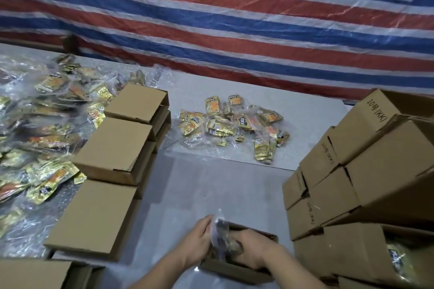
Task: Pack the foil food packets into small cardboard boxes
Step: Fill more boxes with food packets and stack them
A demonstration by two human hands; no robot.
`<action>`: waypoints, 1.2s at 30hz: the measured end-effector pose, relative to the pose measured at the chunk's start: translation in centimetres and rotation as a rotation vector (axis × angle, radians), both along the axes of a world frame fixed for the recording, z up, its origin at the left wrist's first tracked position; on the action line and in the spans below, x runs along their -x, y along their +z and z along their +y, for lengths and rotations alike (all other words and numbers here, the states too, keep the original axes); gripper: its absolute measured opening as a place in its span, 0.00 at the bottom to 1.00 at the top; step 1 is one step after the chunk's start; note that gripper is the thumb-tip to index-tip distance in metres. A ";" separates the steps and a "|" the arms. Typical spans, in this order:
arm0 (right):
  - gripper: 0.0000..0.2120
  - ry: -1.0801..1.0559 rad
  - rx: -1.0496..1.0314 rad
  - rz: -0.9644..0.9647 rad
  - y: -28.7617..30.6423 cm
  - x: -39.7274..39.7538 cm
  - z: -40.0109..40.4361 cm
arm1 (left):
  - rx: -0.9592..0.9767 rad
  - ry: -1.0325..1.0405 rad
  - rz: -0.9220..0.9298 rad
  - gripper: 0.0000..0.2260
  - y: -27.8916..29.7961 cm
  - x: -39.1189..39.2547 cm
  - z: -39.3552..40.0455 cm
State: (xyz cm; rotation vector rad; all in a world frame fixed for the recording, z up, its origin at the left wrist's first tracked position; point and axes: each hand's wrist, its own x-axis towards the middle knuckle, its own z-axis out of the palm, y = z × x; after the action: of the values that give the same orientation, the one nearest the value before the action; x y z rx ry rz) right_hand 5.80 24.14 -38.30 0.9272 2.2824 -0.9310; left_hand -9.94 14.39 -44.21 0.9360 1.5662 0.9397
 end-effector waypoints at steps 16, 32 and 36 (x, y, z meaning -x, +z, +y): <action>0.16 -0.173 0.019 -0.154 -2.7 -0.2 -1.5 | -0.025 0.041 0.266 0.12 -0.6 -0.7 -0.4; 0.26 -0.271 0.070 -0.201 -2.1 0.5 -4.0 | 0.046 0.052 0.290 0.17 0.6 -1.6 -0.2; 0.19 -0.376 -0.075 -0.100 -1.2 -0.1 -4.1 | 0.042 0.042 0.270 0.15 1.0 -1.4 -0.2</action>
State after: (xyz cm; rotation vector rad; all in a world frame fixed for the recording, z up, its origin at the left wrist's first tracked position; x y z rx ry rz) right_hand 5.85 20.06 -39.48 1.4369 2.1086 -0.9281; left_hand -8.50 14.19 -43.25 1.0360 1.8317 0.8314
